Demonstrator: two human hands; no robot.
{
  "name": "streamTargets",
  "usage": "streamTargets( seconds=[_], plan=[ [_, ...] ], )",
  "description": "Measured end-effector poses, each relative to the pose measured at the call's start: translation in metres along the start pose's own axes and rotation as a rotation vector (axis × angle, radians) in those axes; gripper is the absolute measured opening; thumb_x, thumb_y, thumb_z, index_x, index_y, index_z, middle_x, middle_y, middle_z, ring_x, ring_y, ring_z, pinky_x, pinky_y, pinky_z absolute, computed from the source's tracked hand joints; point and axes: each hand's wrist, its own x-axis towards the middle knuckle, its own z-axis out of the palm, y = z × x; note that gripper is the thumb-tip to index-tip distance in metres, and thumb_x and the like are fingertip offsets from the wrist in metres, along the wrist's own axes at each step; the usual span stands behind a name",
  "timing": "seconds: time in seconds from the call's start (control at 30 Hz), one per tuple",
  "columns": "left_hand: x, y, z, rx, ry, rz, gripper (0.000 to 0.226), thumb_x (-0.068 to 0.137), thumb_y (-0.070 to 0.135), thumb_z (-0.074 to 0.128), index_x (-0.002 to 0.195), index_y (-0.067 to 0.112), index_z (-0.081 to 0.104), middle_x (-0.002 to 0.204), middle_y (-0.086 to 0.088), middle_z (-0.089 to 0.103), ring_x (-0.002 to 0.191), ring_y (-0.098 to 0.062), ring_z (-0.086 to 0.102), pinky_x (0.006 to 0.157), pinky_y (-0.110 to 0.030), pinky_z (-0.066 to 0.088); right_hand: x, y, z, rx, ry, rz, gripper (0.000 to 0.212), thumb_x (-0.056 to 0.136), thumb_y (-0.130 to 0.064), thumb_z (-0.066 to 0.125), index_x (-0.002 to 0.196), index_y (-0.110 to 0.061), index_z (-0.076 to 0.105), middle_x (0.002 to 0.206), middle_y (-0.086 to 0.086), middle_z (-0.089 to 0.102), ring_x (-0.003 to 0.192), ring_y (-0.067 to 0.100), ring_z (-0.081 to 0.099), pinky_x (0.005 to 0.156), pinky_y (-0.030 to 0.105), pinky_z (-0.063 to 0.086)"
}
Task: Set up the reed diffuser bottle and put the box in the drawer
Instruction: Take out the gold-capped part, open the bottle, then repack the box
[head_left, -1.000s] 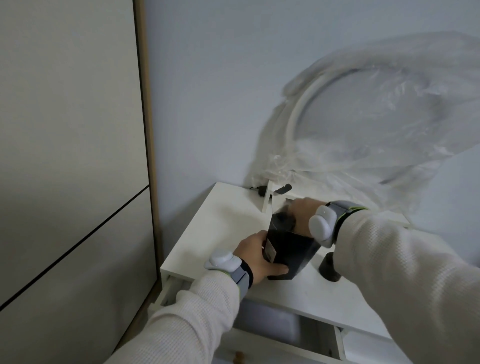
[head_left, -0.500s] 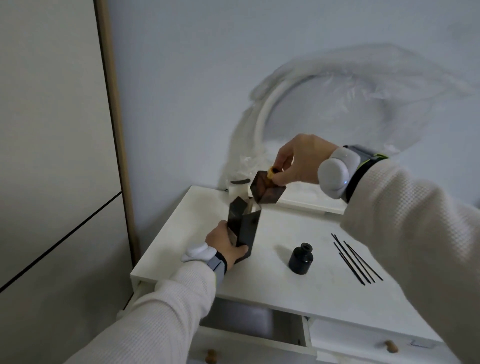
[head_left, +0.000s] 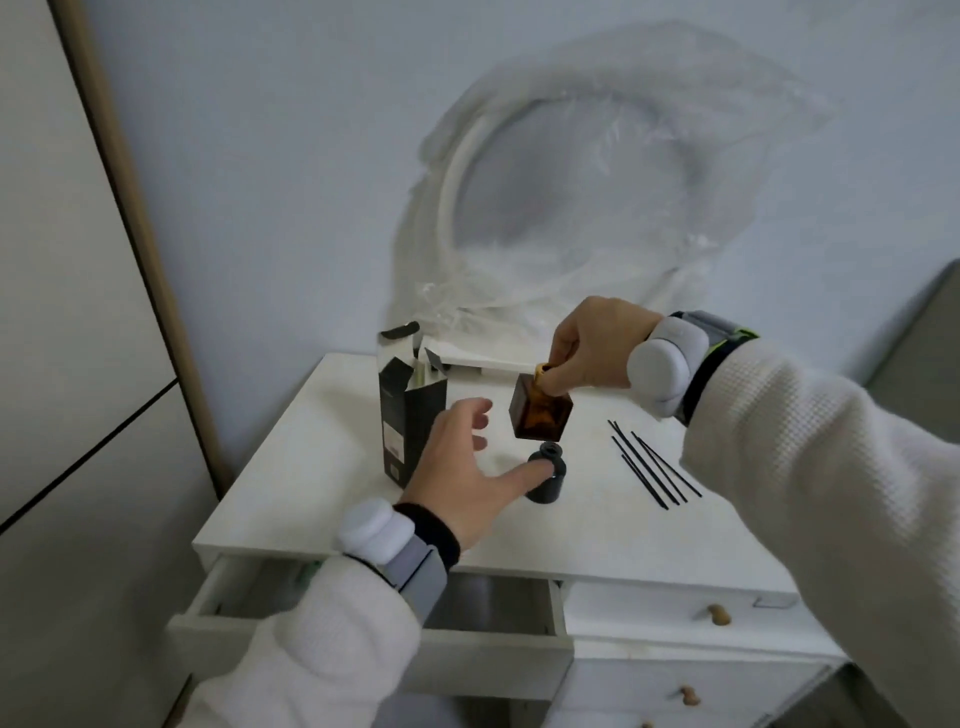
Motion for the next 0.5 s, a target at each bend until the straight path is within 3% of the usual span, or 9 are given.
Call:
streamTargets(
  seconds=[0.1, 0.17, 0.27, 0.37, 0.5],
  plan=[
    [0.017, 0.018, 0.017, -0.109, -0.061, 0.008, 0.088, 0.067, 0.05, 0.089, 0.139, 0.038, 0.041, 0.136, 0.015, 0.05, 0.118, -0.01, 0.057, 0.099, -0.036, 0.053, -0.002, 0.01, 0.013, 0.069, -0.024, 0.013, 0.027, 0.071, -0.046, 0.075, 0.087, -0.024, 0.076, 0.088, -0.005, 0.074, 0.086, 0.016, 0.069, 0.079, 0.034, 0.059],
    [0.026, 0.016, 0.021, -0.109, -0.037, 0.003, 0.077, 0.071, 0.041, 0.089, 0.136, 0.037, 0.048, 0.132, 0.015, 0.056, 0.11, -0.014, 0.064, 0.099, -0.039, 0.054, -0.002, 0.018, 0.023, 0.15, -0.027, 0.008, 0.029, 0.07, -0.047, 0.076, 0.087, -0.024, 0.076, 0.088, -0.005, 0.074, 0.085, 0.016, 0.068, 0.078, 0.032, 0.058],
    [0.036, 0.003, 0.022, -0.14, 0.013, -0.008, 0.053, 0.068, 0.032, 0.091, 0.112, 0.04, 0.063, 0.116, 0.012, 0.067, 0.093, -0.017, 0.074, 0.093, -0.044, 0.059, 0.0, 0.034, 0.038, 0.27, -0.017, -0.016, 0.03, 0.07, -0.05, 0.078, 0.087, -0.026, 0.076, 0.085, -0.007, 0.072, 0.082, 0.015, 0.066, 0.076, 0.03, 0.055],
    [0.043, -0.005, 0.022, -0.039, 0.068, 0.017, 0.048, 0.061, 0.038, 0.092, 0.097, 0.047, 0.061, 0.108, 0.014, 0.067, 0.094, -0.018, 0.073, 0.091, -0.045, 0.059, 0.003, 0.053, 0.056, 0.454, 0.009, -0.035, 0.047, 0.072, -0.061, 0.075, 0.106, -0.028, 0.07, 0.097, -0.011, 0.069, 0.089, 0.01, 0.064, 0.076, 0.023, 0.05],
    [0.048, -0.014, 0.022, 0.229, 0.061, 0.093, 0.052, 0.071, 0.032, 0.09, 0.113, 0.036, 0.058, 0.114, 0.01, 0.061, 0.105, -0.015, 0.062, 0.094, -0.037, 0.054, 0.001, 0.088, 0.107, 0.639, 0.071, 0.05, 0.071, 0.071, -0.061, 0.077, 0.131, -0.032, 0.053, 0.115, -0.013, 0.064, 0.107, 0.011, 0.06, 0.095, 0.032, 0.049]
  ],
)
